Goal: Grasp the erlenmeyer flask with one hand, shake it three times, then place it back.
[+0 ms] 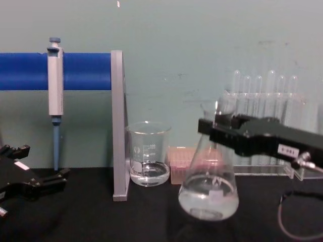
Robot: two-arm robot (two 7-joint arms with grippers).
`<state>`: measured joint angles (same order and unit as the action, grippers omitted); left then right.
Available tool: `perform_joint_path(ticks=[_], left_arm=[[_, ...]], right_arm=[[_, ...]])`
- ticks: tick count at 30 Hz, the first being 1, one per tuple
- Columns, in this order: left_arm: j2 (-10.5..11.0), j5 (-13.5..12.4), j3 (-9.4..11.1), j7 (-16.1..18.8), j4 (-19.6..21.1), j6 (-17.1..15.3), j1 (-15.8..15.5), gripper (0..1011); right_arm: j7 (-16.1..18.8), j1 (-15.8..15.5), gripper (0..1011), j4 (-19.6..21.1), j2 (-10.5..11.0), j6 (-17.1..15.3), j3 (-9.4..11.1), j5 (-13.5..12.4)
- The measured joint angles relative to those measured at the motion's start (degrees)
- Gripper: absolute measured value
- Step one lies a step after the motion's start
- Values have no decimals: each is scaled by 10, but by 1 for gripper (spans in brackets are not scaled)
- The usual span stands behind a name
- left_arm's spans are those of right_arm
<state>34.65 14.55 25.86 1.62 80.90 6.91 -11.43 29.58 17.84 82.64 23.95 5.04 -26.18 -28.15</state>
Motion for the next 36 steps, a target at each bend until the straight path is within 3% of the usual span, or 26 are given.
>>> perform_joint_path(ticks=[10, 20, 36], left_arm=[[0, 0, 0, 0, 0, 0, 0, 1001], [0, 0, 0, 0, 0, 0, 0, 1001], [0, 0, 0, 0, 0, 0, 0, 1001]], right_arm=[[-93, -32, 449, 72, -22, -10, 35, 40], [-154, -64, 449, 97, -47, -14, 57, 74], [-148, -73, 449, 87, -71, -26, 74, 91]])
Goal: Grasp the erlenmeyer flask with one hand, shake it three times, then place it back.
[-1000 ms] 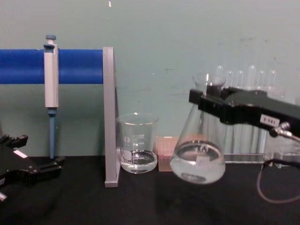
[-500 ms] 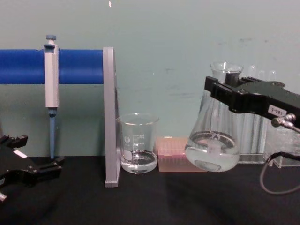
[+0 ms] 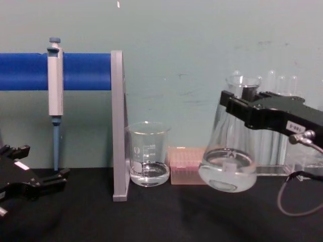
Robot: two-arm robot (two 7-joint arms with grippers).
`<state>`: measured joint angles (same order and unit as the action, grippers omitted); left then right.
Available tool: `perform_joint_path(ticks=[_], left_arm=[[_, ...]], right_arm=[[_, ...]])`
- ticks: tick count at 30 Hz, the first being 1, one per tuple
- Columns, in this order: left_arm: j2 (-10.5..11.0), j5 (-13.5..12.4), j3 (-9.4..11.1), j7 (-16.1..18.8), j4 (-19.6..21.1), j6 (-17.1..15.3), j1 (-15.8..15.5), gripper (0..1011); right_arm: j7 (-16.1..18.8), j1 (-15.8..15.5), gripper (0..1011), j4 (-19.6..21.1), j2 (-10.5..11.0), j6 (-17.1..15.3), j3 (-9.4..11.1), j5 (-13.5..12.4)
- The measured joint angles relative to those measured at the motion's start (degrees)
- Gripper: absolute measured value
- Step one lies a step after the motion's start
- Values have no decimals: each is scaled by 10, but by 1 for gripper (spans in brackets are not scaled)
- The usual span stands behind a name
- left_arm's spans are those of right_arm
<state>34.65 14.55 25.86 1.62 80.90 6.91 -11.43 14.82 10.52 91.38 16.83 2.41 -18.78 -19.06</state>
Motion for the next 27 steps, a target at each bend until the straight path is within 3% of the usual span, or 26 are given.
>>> perform_joint_path(ticks=[5, 17, 27], left_arm=[[0, 0, 0, 0, 0, 0, 0, 1001], [0, 0, 0, 0, 0, 0, 0, 1001], [0, 0, 0, 0, 0, 0, 0, 1001]], right_arm=[[32, 8, 449, -7, -3, 1, -10, 3], [110, 33, 449, -20, -5, 6, -62, -8], [117, 39, 449, -22, 0, 10, -75, -15]])
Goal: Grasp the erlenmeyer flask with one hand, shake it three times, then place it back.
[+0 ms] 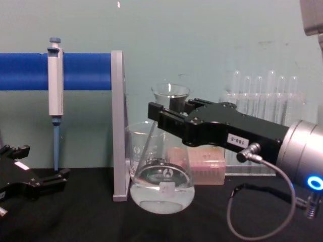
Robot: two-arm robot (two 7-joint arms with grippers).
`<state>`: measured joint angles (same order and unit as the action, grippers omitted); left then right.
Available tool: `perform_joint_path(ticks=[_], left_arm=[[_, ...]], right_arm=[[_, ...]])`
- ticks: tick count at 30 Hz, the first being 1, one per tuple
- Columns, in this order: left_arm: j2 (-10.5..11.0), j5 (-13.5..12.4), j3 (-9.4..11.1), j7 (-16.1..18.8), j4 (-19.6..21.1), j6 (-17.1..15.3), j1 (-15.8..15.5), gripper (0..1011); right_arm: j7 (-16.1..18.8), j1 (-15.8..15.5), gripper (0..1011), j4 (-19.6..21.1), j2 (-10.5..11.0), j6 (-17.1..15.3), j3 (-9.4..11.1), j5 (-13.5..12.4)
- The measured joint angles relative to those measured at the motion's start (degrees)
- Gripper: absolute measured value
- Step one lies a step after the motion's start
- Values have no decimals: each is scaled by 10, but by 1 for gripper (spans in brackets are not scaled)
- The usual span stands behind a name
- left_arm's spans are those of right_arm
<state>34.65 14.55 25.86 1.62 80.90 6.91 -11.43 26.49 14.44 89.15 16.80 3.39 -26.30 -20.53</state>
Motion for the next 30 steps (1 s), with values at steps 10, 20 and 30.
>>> perform_joint_path(ticks=[10, 20, 30], left_arm=[[0, 0, 0, 0, 0, 0, 0, 1001], [0, 0, 0, 0, 0, 0, 0, 1001], [0, 0, 0, 0, 0, 0, 0, 1001]], right_arm=[[-34, -11, 449, 7, 7, 1, 23, 1], [-93, -51, 449, 29, 23, 5, 86, 16], [-131, -99, 449, 56, 28, -1, 149, 20]])
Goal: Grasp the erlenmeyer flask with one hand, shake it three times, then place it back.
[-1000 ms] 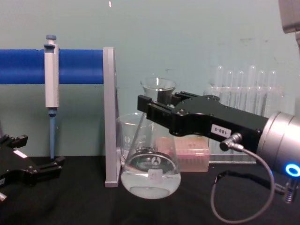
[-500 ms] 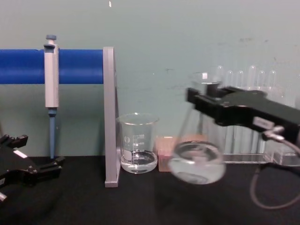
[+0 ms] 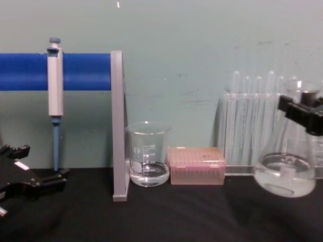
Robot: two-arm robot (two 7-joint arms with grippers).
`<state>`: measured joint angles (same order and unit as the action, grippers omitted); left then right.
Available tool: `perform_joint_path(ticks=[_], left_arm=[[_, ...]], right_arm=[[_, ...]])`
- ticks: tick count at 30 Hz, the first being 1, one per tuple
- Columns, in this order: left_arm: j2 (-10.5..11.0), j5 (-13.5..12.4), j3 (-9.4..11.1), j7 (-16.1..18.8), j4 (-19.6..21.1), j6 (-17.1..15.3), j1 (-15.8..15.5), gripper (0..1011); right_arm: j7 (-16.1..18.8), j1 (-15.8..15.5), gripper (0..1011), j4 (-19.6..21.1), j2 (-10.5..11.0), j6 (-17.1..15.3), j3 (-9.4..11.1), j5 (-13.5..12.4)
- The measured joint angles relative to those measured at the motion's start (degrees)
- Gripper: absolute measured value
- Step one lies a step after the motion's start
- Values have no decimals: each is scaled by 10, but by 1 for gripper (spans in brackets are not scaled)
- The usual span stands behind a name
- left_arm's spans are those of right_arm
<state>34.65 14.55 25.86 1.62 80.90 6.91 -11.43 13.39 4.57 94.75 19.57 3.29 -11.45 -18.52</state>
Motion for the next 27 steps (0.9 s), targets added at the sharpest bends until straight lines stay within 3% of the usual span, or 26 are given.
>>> perform_joint_path(ticks=[7, 14, 19, 27], left_arm=[[0, 0, 0, 0, 0, 0, 0, 1001], [0, 0, 0, 0, 0, 0, 0, 1001], [0, 0, 0, 0, 0, 0, 0, 1001], [0, 0, 0, 0, 0, 0, 0, 1001]], right_arm=[[-3, -9, 449, 6, -7, -3, 19, 6], [20, 1, 449, 2, -13, -9, 9, 8], [51, 15, 449, -9, -16, -12, -15, 4], [129, 54, 449, -36, -14, -18, -81, -21]])
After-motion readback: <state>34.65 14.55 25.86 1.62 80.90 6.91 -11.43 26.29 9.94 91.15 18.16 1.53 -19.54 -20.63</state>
